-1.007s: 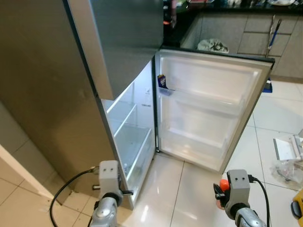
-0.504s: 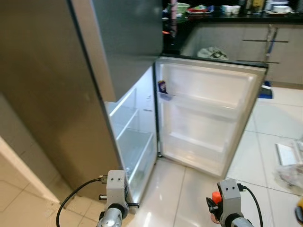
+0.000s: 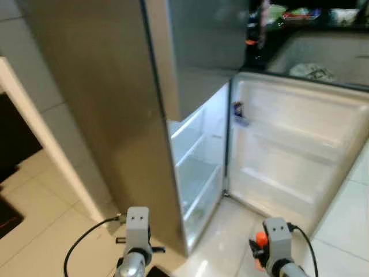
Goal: Restocking fridge
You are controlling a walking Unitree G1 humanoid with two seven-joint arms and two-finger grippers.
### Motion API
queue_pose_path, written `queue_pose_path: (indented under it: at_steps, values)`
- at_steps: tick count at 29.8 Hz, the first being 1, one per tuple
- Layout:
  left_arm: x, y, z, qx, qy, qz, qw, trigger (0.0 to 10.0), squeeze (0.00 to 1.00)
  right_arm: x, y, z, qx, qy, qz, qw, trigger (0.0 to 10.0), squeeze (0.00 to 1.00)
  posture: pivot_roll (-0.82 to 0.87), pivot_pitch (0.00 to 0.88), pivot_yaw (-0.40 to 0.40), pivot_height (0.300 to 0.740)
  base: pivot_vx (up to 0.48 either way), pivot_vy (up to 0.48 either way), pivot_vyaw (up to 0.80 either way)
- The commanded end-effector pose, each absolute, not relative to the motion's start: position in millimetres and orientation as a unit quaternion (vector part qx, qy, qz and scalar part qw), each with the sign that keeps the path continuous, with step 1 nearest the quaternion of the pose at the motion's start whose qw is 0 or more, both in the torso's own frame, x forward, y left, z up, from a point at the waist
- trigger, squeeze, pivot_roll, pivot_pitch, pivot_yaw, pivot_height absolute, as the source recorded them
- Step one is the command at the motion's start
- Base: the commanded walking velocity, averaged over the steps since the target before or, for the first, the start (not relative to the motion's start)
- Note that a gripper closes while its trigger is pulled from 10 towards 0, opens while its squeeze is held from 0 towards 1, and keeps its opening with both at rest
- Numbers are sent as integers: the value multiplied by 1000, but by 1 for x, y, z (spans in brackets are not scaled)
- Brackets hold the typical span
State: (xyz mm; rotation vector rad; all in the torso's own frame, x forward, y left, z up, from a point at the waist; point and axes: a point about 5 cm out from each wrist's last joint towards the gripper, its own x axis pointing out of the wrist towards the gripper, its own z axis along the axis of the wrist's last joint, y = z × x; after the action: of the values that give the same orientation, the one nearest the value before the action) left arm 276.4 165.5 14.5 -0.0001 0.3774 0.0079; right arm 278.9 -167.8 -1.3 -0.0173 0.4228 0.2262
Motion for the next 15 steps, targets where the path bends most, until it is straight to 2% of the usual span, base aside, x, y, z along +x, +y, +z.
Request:
queue_pose_path:
  at_steps: [1, 5, 9, 15]
  values:
    - [274, 165, 11, 0, 200, 3, 980, 10000, 0, 276, -167, -5, -11, 214, 115, 970, 10000, 0, -22, 89, 30, 740, 0, 0, 800]
    - [273, 160, 13, -16, 191, -3, 981, 10000, 0, 278, -168, -2, -13, 206, 111, 972, 10000, 0, -21, 88, 28, 740, 0, 0, 800]
    - [271, 160, 11, 10, 199, -6, 980, 10000, 0, 280, -168, 0, -14, 203, 112, 973, 10000, 0, -20, 86, 27, 740, 0, 0, 800]
    - [269, 156, 12, -12, 194, -6, 981, 10000, 0, 281, -168, 1, -17, 199, 114, 973, 10000, 0, -24, 75, 27, 740, 0, 0, 800]
